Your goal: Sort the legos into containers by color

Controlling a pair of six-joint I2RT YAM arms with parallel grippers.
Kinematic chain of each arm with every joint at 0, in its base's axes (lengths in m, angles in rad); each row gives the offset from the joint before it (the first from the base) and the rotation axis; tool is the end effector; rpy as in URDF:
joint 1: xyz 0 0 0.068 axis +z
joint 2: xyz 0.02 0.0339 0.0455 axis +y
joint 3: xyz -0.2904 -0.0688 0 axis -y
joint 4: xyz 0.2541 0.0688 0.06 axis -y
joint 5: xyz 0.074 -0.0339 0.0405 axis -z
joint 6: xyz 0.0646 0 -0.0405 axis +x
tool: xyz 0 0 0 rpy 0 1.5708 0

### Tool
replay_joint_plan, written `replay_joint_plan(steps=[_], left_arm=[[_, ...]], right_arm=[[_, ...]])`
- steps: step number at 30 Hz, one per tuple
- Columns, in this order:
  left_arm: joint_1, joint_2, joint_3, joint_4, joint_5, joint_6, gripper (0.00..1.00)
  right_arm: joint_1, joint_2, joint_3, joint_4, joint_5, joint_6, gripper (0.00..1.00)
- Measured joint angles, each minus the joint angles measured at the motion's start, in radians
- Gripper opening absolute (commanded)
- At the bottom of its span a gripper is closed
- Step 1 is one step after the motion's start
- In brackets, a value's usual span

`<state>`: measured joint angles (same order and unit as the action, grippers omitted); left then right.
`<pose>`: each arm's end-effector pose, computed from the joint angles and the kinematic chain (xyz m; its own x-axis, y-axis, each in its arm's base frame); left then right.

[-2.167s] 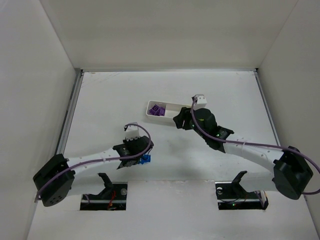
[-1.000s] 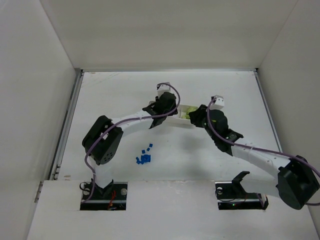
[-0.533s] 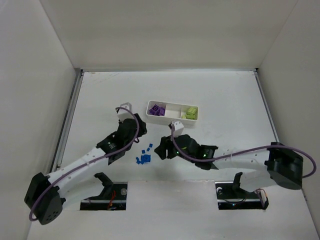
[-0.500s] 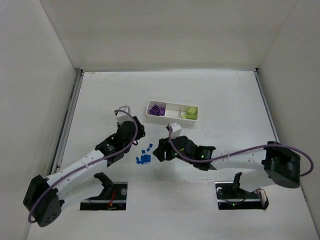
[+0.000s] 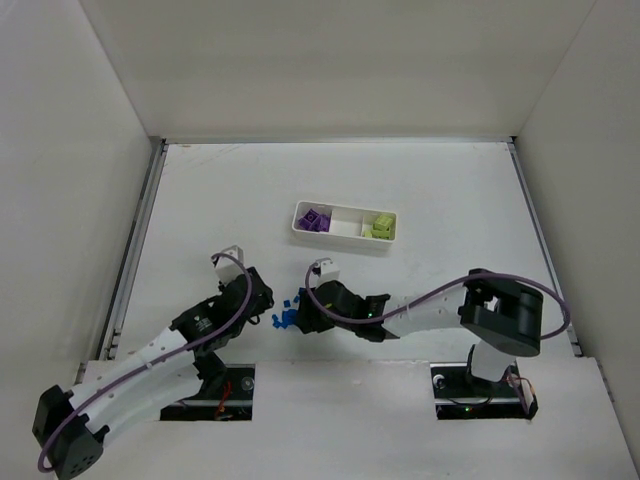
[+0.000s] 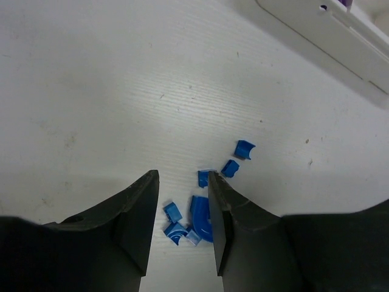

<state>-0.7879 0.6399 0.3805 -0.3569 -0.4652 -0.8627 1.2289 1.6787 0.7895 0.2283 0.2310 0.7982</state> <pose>0.1303 -0.0898 0.2036 -0.5503 -0.4095 -0.7277 -0.0656 0.8900 -0.4512 0.1367 0.3399 0.1587 -0.7570 -0.0480 -0.6517 -0.4505 0.7608 0.4672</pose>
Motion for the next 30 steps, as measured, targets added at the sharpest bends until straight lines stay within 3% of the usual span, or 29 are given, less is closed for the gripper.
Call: replay_joint_plan(steps=[16,22,30], left_arm=[[-0.079,0.021,-0.013,-0.03,-0.015,-0.083,0.3],[-0.121,0.049,-0.013,-0.039,-0.019,-0.101,0.28],[-0.143,0.064,-0.013,-0.053,-0.032,-0.108,0.27]], right_arm=[[-0.087,0.076,0.007,0.061,-0.022,0.089,0.34],[-0.097,0.085,0.008,0.084,-0.044,0.104,0.19],[-0.133,0.067,0.004,0.095,-0.055,0.111,0.13]])
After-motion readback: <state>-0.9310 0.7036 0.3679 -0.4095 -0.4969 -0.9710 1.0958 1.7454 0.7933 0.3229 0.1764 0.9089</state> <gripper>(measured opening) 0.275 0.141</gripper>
